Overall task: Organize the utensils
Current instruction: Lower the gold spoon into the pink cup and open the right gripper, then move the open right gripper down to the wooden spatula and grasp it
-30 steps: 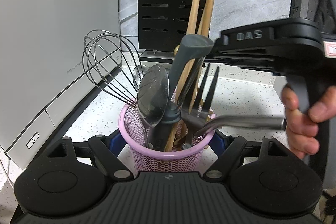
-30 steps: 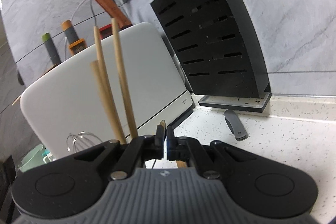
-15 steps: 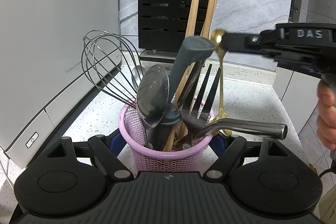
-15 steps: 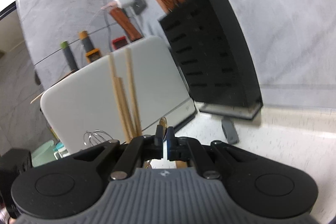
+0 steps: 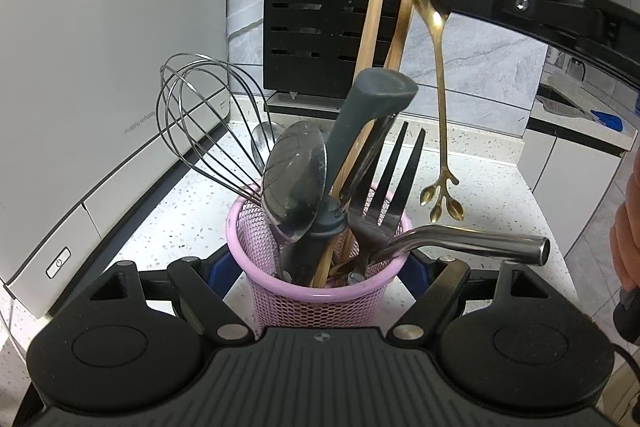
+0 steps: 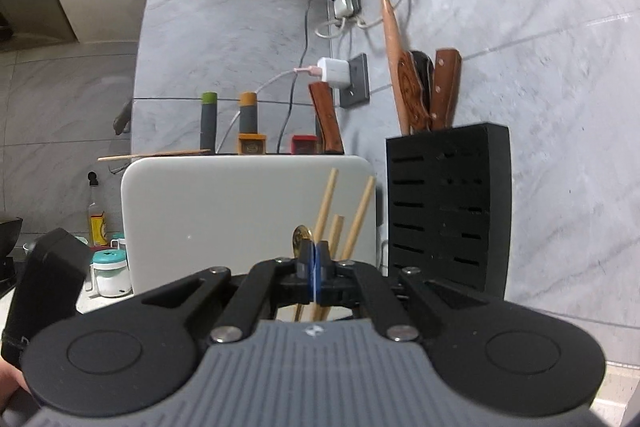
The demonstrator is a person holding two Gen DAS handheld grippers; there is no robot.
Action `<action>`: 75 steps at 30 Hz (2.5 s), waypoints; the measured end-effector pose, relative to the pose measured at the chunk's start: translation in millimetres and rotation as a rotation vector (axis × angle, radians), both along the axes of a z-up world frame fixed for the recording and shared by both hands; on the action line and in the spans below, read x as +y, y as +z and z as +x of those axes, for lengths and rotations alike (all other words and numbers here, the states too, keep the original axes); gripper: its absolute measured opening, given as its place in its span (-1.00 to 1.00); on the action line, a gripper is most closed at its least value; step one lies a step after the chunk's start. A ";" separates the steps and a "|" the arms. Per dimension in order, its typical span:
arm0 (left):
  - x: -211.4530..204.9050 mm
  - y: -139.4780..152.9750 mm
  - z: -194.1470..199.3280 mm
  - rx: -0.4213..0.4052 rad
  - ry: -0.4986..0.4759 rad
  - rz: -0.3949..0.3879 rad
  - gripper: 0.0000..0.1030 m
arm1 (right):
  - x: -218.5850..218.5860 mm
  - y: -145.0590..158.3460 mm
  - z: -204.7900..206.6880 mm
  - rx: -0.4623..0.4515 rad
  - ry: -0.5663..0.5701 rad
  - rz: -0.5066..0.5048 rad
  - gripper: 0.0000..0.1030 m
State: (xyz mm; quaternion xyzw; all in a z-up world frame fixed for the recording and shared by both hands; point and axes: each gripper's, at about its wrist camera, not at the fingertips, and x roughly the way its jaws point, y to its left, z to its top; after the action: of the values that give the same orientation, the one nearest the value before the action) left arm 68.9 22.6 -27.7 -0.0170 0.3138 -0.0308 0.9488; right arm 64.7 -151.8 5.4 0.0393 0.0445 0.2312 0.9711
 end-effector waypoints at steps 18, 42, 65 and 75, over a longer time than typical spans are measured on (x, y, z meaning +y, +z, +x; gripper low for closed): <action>9.8 0.0 -0.2 0.012 -0.016 -0.024 0.81 | 16.8 -22.2 28.7 0.040 0.068 -0.050 -1.00; 11.1 -0.3 -2.0 0.008 -0.025 -0.015 0.81 | 16.3 -41.8 25.2 0.250 0.179 -0.252 -1.00; 6.8 1.6 -3.9 -0.028 0.032 0.053 0.79 | -6.2 -40.4 47.6 0.403 0.002 -0.191 -0.51; 7.0 3.1 13.7 -0.018 0.069 0.052 0.79 | -4.7 -67.6 84.5 0.551 -0.133 -0.284 -0.51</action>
State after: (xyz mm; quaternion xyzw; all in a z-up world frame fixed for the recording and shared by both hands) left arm 82.6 29.7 -24.6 -0.0030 0.3053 0.0100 0.9522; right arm 149.2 -156.5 -62.2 -0.0326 0.3351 0.1393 0.9313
